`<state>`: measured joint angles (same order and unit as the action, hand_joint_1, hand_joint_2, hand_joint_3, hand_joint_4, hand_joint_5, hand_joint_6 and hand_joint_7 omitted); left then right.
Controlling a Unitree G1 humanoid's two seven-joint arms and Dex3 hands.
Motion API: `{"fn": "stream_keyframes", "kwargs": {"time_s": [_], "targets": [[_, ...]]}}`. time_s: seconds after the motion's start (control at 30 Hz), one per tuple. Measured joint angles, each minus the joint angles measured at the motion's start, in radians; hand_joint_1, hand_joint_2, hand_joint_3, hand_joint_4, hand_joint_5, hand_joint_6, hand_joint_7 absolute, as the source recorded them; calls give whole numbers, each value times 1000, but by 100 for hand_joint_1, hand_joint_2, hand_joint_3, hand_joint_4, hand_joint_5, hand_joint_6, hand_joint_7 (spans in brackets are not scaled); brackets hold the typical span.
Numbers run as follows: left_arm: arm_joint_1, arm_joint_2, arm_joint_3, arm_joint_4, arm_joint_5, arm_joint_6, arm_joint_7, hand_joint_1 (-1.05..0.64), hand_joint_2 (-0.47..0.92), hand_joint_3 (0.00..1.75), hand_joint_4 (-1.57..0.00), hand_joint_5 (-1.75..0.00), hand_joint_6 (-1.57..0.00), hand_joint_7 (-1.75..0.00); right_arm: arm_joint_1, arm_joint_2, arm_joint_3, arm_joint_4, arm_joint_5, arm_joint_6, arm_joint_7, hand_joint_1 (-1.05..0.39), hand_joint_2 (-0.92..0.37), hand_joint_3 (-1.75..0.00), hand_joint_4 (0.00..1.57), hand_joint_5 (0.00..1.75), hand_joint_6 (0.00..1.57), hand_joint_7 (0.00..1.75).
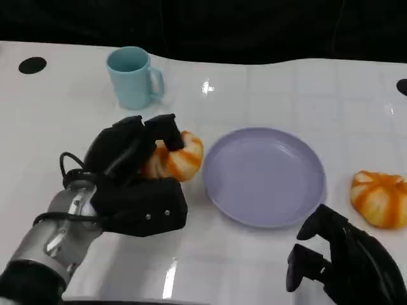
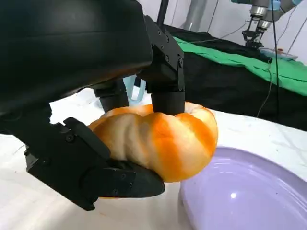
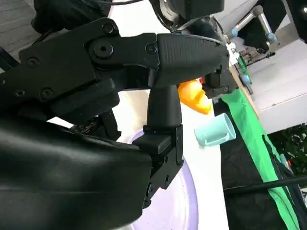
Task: Grasp the bread from the table and place it into the plate.
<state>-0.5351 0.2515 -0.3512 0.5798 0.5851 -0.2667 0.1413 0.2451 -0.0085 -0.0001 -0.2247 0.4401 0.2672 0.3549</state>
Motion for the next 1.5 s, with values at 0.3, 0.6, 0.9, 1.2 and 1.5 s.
{"fn": "stream_keyframes", "kwargs": {"time_s": [0.3,0.6,0.9,1.2,1.5], "targets": [[-12,-6,-7,2,0,-12,-2,-25,56,104,-88,-175,-67,-175,4,3,2,0,-4,-1,-1,-53,-92,-49,75,175,46,175],[-68,-47,-38,8,7,-17,-9,-24,54,103,-89,-175,-67,-175,12,12,21,-1,-5,-5,-1,-53,-92,-48,76,175,46,175],[-92,-76,-66,36,33,-20,-7,-23,50,103,-89,-175,-66,-175,14,16,37,-8,-15,-10,-6,-54,-92,-46,75,175,45,175],[-113,-92,-77,41,40,-27,-6,-23,50,104,-89,-175,-66,-175,17,17,37,-17,-16,-10,-11,-54,-92,-45,75,175,45,175],[-157,-149,-110,127,41,-21,-9,-25,54,112,-92,-175,-70,-175,17,26,47,-21,-18,-10,-13,-56,-92,-45,75,175,45,175]]}}
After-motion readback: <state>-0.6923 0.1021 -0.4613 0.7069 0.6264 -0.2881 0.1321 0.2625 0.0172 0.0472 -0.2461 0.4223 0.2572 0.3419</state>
